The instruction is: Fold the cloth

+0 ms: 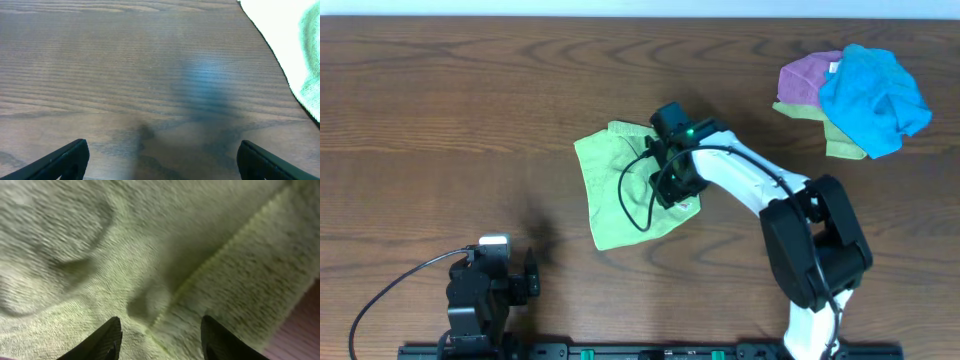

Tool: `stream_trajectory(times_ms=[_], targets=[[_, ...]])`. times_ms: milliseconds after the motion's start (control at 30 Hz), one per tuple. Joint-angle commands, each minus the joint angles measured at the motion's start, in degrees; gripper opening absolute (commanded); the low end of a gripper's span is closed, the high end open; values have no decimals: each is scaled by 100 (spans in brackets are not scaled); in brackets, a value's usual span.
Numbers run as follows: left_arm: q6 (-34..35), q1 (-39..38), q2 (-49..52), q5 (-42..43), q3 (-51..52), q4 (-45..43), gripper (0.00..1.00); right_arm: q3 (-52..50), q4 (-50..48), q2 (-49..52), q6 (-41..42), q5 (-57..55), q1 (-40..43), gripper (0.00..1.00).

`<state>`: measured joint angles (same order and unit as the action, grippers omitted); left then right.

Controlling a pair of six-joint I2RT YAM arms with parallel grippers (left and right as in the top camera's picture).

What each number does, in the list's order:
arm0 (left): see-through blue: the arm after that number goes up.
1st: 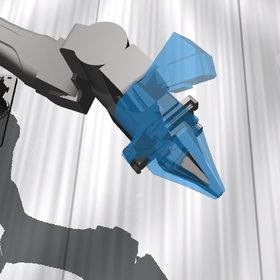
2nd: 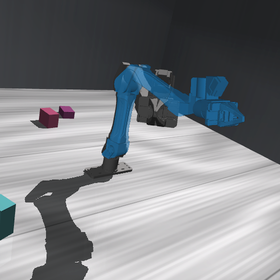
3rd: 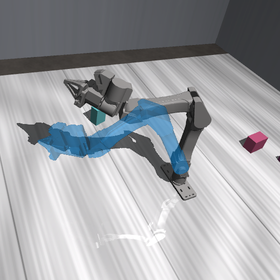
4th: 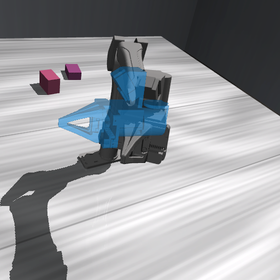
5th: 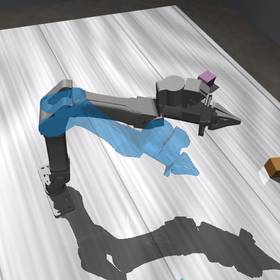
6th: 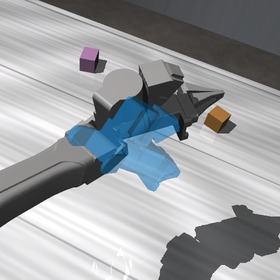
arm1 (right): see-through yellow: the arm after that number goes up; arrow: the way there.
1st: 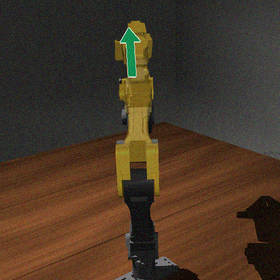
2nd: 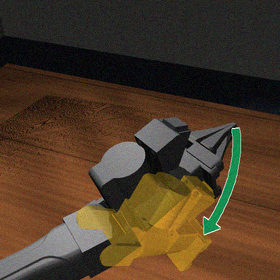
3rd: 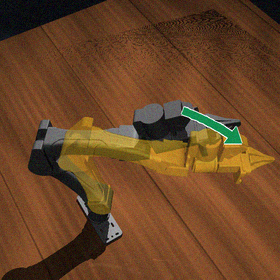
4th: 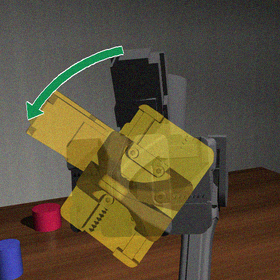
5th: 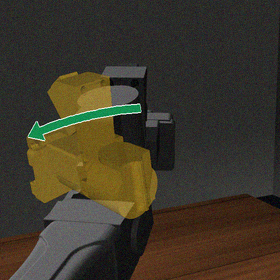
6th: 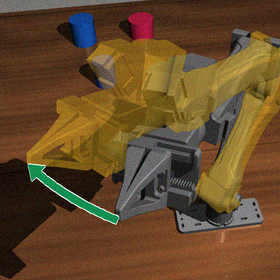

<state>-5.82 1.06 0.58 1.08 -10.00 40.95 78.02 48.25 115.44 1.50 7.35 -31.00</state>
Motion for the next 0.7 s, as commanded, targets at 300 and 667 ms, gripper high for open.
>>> stream_trajectory(times_ms=[300,667], targets=[[26,-13,-37,-2,81,79,95,-15,-61,2,11,-459,-166,45],[26,-13,-37,-2,81,79,95,-15,-48,2,-94,-715,-170,44]])
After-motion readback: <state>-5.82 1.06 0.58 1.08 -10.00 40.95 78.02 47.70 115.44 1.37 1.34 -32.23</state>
